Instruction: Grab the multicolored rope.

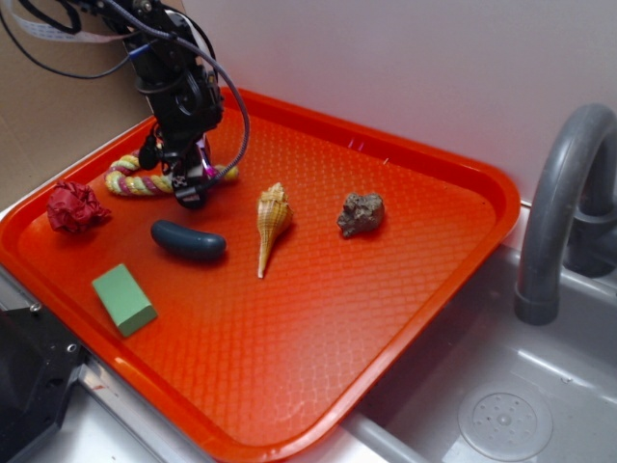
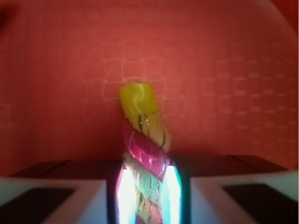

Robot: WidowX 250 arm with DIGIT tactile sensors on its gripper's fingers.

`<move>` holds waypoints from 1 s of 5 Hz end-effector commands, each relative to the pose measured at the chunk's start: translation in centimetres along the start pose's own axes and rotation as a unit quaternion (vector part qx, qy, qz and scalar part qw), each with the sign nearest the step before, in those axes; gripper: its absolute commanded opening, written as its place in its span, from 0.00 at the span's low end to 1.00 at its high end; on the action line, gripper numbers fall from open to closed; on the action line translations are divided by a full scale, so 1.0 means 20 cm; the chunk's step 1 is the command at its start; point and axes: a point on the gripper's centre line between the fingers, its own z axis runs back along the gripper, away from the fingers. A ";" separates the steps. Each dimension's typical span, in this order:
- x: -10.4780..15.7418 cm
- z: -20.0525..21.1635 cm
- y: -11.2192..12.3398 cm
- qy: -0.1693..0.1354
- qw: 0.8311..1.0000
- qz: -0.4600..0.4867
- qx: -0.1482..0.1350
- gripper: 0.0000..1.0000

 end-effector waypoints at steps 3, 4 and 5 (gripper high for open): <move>0.17 0.84 0.02 -0.087 0.968 0.196 0.134 0.00; 0.18 0.99 0.03 -0.081 0.962 0.243 0.098 0.00; 0.17 1.10 0.01 -0.068 0.958 0.270 0.067 0.00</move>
